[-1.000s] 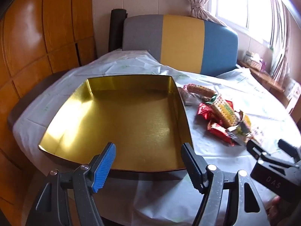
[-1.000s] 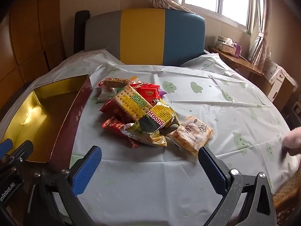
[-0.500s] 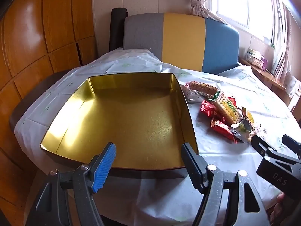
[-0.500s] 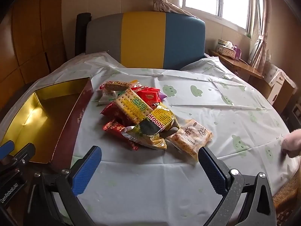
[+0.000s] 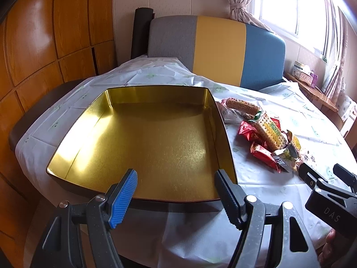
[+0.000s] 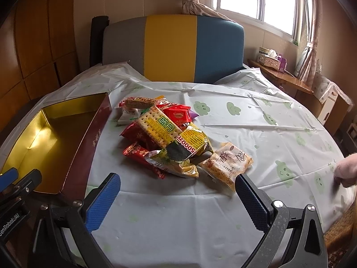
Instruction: Organize snacks
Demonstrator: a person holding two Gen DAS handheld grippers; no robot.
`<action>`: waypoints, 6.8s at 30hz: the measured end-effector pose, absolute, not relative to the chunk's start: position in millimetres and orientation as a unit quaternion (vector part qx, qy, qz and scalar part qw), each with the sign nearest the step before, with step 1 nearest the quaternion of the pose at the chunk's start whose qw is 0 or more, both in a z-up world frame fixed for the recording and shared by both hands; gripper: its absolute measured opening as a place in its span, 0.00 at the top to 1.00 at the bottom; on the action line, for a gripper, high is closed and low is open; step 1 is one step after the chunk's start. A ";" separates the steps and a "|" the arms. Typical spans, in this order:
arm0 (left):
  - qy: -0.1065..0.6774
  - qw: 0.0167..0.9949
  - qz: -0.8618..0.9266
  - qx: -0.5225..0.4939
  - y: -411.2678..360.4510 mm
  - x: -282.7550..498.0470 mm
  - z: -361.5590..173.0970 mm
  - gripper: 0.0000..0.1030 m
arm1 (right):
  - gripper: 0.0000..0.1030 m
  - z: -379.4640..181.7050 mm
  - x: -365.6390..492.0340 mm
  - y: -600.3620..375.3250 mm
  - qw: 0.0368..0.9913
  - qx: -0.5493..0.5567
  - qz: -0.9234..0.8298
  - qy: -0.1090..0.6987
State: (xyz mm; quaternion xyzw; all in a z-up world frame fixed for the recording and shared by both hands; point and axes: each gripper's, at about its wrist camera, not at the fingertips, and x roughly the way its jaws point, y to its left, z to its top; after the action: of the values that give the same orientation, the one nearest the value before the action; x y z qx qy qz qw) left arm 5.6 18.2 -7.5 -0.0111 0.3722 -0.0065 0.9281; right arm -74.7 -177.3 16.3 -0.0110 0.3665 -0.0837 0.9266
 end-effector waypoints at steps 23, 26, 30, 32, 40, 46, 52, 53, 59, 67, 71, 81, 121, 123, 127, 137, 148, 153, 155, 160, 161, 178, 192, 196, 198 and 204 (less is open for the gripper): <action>0.374 0.927 -0.005 -0.014 20.9 5.3 -8.5 0.29 | 0.00 18.5 -74.4 -176.9 0.928 -0.006 -0.084 0.363; 0.374 0.927 -0.005 -0.015 20.8 5.4 -8.4 0.29 | 0.00 18.2 -74.7 -176.6 0.928 -0.005 -0.084 0.362; 0.374 0.927 -0.006 -0.014 20.4 5.4 -8.6 0.29 | 0.00 18.4 -75.4 -177.1 0.929 -0.004 -0.084 0.361; 0.374 0.927 -0.006 -0.013 20.0 5.4 -8.8 0.29 | 0.00 18.6 -75.6 -177.5 0.929 -0.002 -0.084 0.360; 0.375 0.927 -0.010 -0.013 17.4 4.4 -8.2 0.29 | 0.00 18.2 -75.4 -178.4 0.929 -0.001 -0.084 0.361; 0.376 0.926 -0.011 -0.014 17.2 4.6 -7.4 0.29 | 0.00 20.3 -73.9 -180.5 0.930 -0.001 -0.087 0.356; 0.379 0.925 -0.014 -0.016 17.1 5.4 -8.3 0.29 | 0.00 26.7 -70.9 -189.7 0.932 0.000 -0.092 0.350; 0.379 0.925 -0.014 -0.015 16.8 5.4 -8.3 0.29 | 0.00 29.1 -70.1 -192.5 0.933 0.000 -0.093 0.348; 0.382 0.924 -0.023 -0.017 17.3 5.7 -10.3 0.29 | 0.00 50.6 -56.4 -219.1 0.936 0.004 -0.087 0.340; 0.417 0.901 -0.108 -0.054 11.8 18.0 -3.1 0.29 | 0.00 84.7 -1.9 -317.4 0.927 0.058 -0.103 0.356; 0.444 0.882 -0.150 -0.051 -6.3 31.1 3.4 0.33 | 0.00 71.2 21.2 -360.3 0.914 0.068 -0.135 0.375; 0.455 0.857 -0.242 0.006 -95.9 69.6 19.6 0.51 | 0.00 45.0 26.3 -402.4 0.875 0.197 -0.131 0.421; 0.373 0.881 -0.290 -0.006 -106.9 72.6 47.1 0.79 | 0.12 0.9 39.1 -362.9 0.791 0.231 0.052 0.564; 0.360 0.894 -0.267 -0.008 -87.8 70.4 51.0 0.78 | 0.15 2.9 37.1 -354.0 0.794 0.223 0.071 0.561; 0.357 0.907 -0.221 -0.034 -41.2 68.4 53.3 0.78 | 0.27 18.3 34.6 -334.5 0.825 0.174 0.092 0.530; 0.386 0.912 -0.086 -0.110 63.8 72.2 18.8 0.78 | 0.51 13.5 42.5 -245.3 0.838 -0.010 0.150 0.525; 0.422 0.896 -0.027 -0.134 104.3 72.0 -10.6 0.78 | 0.44 -17.9 110.3 -260.3 0.863 0.028 0.051 0.503; 0.431 0.891 -0.016 -0.140 102.5 83.0 -14.2 0.78 | 0.40 -36.0 126.2 -265.5 0.848 0.084 0.084 0.516; 0.438 0.887 -0.021 -0.145 101.5 85.9 -15.5 0.78 | 0.40 -41.1 126.6 -257.5 0.845 0.062 0.084 0.525; 0.435 0.884 -0.031 -0.168 101.3 105.6 -6.5 0.78 | 0.55 -50.2 123.5 -247.6 0.837 0.008 0.063 0.544; 0.434 0.884 -0.031 -0.169 100.1 111.4 -4.3 0.78 | 0.56 -49.9 123.1 -247.8 0.838 0.006 0.060 0.543; 0.439 0.880 -0.040 -0.175 75.5 153.3 -10.0 0.44 | 0.55 -54.7 125.7 -239.5 0.829 -0.026 0.054 0.557; 0.422 0.904 0.012 -0.070 55.0 72.6 -5.9 0.45 | 0.56 -18.5 117.7 -258.4 0.859 0.014 0.041 0.510; 0.405 0.913 0.018 -0.045 49.3 61.5 -5.5 0.45 | 0.56 -2.3 114.0 -261.5 0.876 0.024 0.042 0.480; 0.406 0.913 0.027 -0.043 50.3 59.8 -7.6 0.45 | 0.56 8.6 109.8 -258.0 0.890 0.011 0.041 0.454; 0.405 0.912 0.045 -0.055 62.9 50.1 -7.8 0.45 | 0.55 15.7 106.5 -246.5 0.903 -0.004 0.056 0.426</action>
State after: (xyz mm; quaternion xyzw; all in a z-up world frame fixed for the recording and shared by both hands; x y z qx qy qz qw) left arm 50.1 62.9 -7.8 -0.0554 0.4045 0.0453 0.9117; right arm 106.5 -246.5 15.7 -0.0042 0.4265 0.0562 0.9027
